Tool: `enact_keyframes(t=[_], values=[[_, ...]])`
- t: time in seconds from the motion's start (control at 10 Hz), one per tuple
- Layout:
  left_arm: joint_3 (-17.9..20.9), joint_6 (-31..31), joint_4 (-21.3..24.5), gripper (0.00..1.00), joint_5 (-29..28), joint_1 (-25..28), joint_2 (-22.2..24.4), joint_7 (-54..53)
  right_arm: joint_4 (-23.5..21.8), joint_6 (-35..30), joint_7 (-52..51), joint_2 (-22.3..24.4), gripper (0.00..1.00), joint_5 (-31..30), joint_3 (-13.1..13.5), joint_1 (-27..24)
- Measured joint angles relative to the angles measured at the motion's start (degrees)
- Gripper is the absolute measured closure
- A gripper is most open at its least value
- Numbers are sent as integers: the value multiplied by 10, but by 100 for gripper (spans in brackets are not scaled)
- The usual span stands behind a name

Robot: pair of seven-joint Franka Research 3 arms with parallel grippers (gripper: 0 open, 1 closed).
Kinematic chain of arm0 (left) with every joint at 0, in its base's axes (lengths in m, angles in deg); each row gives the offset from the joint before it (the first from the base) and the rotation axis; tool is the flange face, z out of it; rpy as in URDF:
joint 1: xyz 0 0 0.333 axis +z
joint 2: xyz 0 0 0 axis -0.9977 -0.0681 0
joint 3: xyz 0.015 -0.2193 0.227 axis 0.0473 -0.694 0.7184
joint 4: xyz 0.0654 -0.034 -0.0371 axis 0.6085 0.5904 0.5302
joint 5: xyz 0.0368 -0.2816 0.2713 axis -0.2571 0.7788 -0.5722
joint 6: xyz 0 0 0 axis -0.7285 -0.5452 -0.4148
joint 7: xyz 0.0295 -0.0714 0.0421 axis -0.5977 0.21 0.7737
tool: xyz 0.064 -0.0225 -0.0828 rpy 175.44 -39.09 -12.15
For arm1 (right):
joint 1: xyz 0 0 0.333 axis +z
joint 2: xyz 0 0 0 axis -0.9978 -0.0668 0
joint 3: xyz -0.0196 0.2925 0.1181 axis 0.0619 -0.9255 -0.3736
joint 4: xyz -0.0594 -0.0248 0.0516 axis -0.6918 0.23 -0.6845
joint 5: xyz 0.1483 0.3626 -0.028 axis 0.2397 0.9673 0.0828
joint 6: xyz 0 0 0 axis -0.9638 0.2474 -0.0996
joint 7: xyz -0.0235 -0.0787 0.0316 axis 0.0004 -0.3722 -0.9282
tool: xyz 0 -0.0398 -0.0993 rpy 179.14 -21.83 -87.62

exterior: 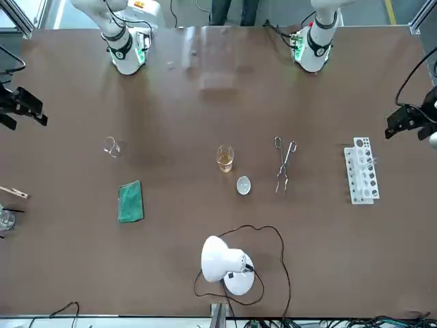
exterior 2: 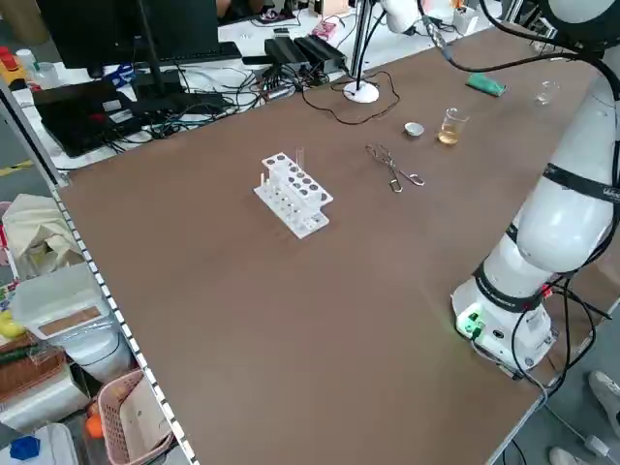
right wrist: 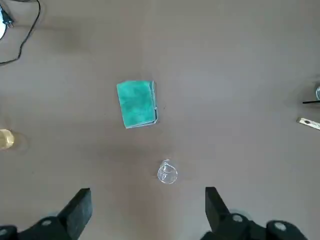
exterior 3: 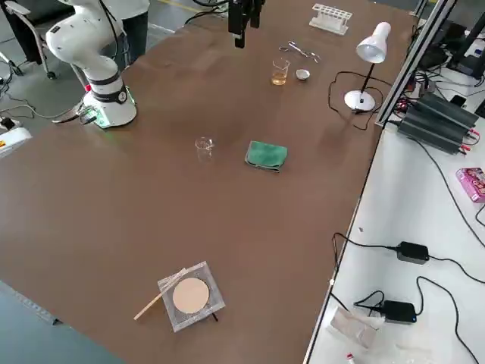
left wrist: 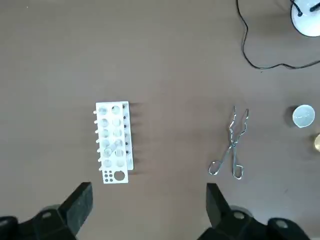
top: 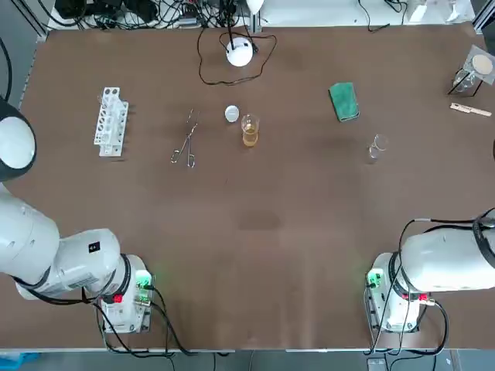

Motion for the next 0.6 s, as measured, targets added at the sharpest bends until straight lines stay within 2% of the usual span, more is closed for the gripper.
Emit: enact_keyframes(t=[0.6], values=[[0,0,0,0,0,0,0,0,0,-1,8,0,0,-1,2,-1]])
